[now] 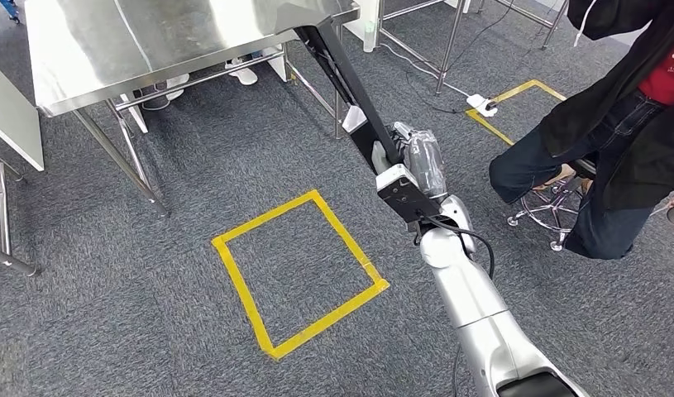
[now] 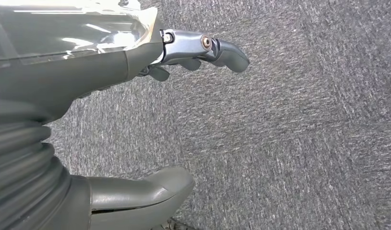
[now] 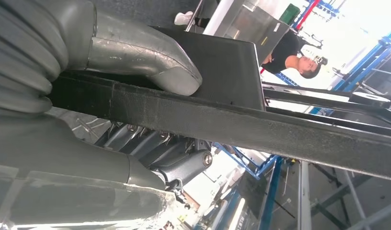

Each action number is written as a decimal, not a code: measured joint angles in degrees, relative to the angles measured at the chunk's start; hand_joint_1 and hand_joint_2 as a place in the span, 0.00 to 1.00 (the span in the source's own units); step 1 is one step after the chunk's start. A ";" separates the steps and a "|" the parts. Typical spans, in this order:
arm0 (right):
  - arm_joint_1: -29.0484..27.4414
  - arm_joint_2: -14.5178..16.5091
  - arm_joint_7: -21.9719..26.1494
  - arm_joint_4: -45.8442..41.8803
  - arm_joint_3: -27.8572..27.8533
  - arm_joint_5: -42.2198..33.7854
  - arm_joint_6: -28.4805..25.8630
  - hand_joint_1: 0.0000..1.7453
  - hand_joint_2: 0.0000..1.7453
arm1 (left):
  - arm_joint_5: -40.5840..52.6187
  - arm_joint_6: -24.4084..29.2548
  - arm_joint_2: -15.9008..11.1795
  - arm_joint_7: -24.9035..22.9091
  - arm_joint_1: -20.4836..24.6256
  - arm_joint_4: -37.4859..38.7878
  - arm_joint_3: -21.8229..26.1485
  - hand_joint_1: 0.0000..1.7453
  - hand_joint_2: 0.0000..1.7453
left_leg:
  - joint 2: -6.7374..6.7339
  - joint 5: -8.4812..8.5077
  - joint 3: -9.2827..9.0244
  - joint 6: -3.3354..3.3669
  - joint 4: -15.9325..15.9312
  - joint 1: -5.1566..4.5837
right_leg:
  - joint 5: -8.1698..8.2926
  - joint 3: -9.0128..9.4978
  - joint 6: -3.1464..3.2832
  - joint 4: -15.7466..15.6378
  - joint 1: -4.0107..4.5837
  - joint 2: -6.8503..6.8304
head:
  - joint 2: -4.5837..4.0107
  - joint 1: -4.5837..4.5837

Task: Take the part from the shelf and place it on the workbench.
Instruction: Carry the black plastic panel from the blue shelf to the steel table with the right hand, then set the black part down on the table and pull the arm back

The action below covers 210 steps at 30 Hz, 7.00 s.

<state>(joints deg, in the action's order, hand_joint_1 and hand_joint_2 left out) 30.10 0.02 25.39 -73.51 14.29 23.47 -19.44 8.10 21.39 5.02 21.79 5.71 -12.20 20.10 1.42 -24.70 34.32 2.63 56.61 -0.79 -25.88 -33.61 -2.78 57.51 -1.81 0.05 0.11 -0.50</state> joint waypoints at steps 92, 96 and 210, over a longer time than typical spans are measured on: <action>3.47 -6.11 -0.76 1.16 -0.74 1.13 -1.54 1.00 1.00 | 0.36 0.15 0.52 0.22 -0.44 0.75 2.51 0.00 1.00 | -0.94 0.48 -0.54 -2.19 -0.14 1.35 | 1.12 0.71 1.12 -1.38 1.17 0.24 | 0.00 0.33; 3.47 -6.11 -0.76 1.16 -0.80 1.05 -1.54 1.00 1.00 | 0.36 0.21 0.40 0.22 -0.45 0.75 2.55 0.00 1.00 | -0.71 0.59 -0.40 -1.41 -0.07 0.57 | 1.34 0.76 0.65 -1.65 0.66 0.02 | 0.00 0.33; 13.83 -8.02 -9.30 9.72 2.46 11.58 6.75 1.00 1.00 | 0.88 -0.73 0.20 1.15 -2.41 0.86 5.56 0.00 1.00 | -0.49 -2.24 5.84 -0.64 15.13 -0.18 | 3.35 -0.29 1.53 -2.26 -0.06 0.13 | 0.00 0.24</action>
<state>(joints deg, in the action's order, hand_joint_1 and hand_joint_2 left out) 43.93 -8.00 16.10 -63.79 16.76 35.06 -12.69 8.98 20.66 5.21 22.93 3.29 -11.34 25.66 0.93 -26.94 40.16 1.99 71.74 -0.97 -22.53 -33.90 -1.25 55.25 -1.87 0.17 0.11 -0.26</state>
